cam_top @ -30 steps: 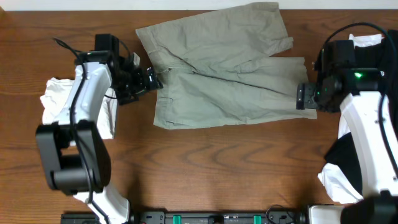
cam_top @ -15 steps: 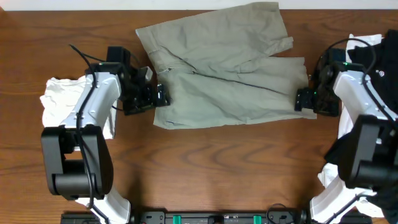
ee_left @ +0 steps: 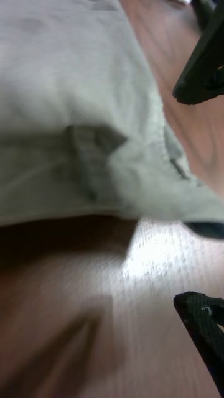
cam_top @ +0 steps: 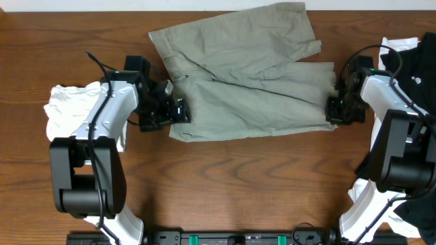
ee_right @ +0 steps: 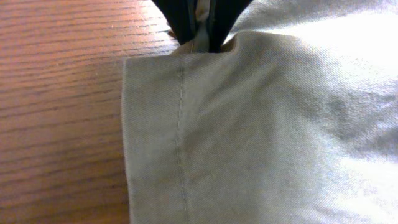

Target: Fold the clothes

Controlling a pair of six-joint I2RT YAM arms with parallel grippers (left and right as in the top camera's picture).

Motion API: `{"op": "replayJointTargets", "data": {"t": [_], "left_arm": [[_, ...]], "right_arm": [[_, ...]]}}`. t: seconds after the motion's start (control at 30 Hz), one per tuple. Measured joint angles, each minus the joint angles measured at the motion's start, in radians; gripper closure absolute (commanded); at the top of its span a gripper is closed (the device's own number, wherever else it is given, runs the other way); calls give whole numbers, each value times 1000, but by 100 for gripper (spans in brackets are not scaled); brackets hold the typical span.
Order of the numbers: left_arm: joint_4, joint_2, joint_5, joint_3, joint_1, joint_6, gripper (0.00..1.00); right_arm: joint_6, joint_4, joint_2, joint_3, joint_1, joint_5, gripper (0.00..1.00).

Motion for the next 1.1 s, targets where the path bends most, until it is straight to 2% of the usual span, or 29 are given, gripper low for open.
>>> {"op": "replayJointTargets", "data": {"t": [0.03, 0.13, 0.17, 0.23, 0.27, 0.33, 0.37, 0.6, 0.73, 0.87, 1.0, 1.1], "left_arm": [[-5, 0, 0, 0, -9, 2, 0], [-10, 0, 1, 0, -43, 4, 15], [-13, 0, 2, 0, -55, 6, 24], [-23, 0, 1, 0, -76, 8, 58], [-31, 0, 1, 0, -86, 15, 70], [-54, 0, 0, 0, -103, 14, 91], [-69, 0, 0, 0, -108, 14, 94], [-163, 0, -13, 0, -106, 13, 94], [-232, -24, -152, 6, -79, -56, 94], [-204, -130, -243, 23, -46, -171, 94], [-178, -263, -229, 46, -27, -246, 94], [-188, -327, -228, 52, -4, -274, 94]], "right_arm": [[0, 0, 0, 0, 0, -1, 99], [0, -1, 0, 0, 0, -1, 99], [0, -2, 0, 0, 0, -1, 98], [0, -2, 0, 0, 0, -2, 98], [0, -3, 0, 1, 0, -2, 97], [0, -4, 2, 2, 0, -2, 97], [0, -5, 2, 3, 0, -2, 97], [0, -15, 3, 5, 0, -1, 99], [13, -70, 11, 22, -11, 10, 99], [55, -164, 30, 43, -54, -37, 99], [84, -224, 35, 72, -116, -94, 99], [90, -238, 35, 92, -168, -36, 99]]}}
